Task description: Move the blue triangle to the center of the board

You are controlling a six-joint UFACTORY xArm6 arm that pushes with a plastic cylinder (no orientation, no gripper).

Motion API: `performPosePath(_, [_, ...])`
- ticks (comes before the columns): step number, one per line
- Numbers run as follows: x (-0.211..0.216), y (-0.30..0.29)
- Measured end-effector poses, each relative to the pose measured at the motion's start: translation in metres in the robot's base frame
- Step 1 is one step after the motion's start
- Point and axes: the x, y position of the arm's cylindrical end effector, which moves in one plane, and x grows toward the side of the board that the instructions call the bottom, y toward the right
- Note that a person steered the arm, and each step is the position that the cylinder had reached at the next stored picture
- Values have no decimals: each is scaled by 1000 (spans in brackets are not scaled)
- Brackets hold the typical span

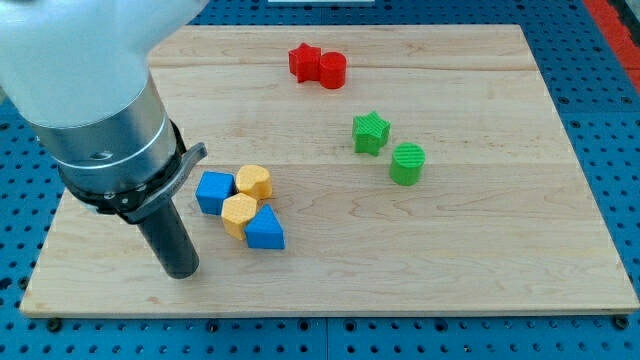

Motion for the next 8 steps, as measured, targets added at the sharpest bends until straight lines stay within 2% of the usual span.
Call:
performPosePath(2, [-15, 143])
performPosePath(3, [-8, 161])
performPosePath(4, [21, 122])
performPosePath(5, [1, 49])
performPosePath(6, [-44, 110])
performPosePath(8, [-44, 145])
